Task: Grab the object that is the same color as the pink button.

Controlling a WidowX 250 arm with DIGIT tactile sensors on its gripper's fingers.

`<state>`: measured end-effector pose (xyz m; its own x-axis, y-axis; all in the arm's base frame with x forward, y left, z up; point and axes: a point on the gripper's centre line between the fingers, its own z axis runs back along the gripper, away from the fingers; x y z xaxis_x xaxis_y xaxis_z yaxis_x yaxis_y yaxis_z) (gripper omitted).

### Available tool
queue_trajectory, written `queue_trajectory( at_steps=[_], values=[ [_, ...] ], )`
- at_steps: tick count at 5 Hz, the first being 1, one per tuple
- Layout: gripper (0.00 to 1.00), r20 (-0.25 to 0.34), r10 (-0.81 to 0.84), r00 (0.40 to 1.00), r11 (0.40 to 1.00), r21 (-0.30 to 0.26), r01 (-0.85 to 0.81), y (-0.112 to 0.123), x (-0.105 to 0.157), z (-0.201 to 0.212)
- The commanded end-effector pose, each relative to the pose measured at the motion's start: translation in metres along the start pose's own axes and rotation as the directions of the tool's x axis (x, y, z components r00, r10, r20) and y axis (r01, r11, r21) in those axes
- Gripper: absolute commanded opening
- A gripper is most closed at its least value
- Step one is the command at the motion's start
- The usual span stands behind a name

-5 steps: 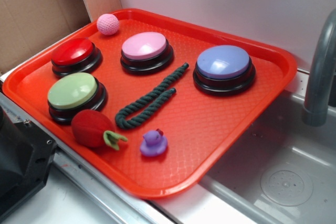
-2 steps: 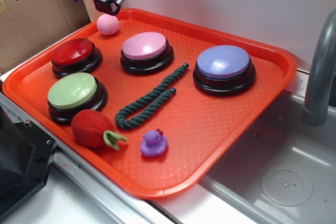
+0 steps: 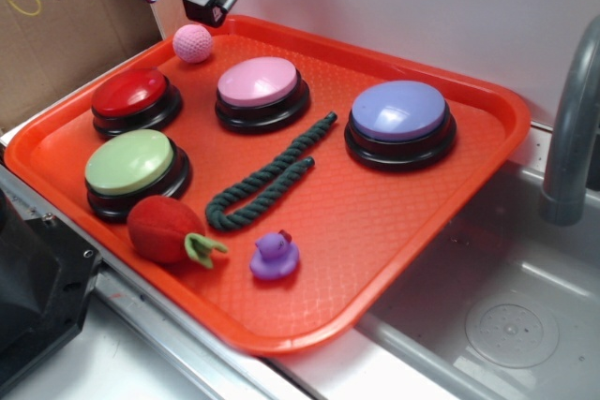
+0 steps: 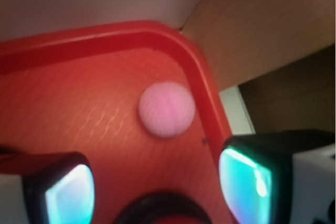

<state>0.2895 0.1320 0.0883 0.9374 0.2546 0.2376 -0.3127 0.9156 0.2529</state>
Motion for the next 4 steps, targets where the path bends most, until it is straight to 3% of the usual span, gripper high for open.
queue_trajectory(
  at_steps=[1, 2, 4],
  values=[
    [1.00, 0.024, 0.047, 0.999, 0.999, 0.018, -0.048, 0.035, 0.024, -0.009],
    [1.00, -0.033, 0.026, 0.999, 1.000, 0.015, -0.026, 0.029, 0.025, -0.032],
    [1.00, -0.094, -0.027, 0.995, 0.993, -0.114, 0.016, 0.007, 0.021, -0.063]
  ],
)
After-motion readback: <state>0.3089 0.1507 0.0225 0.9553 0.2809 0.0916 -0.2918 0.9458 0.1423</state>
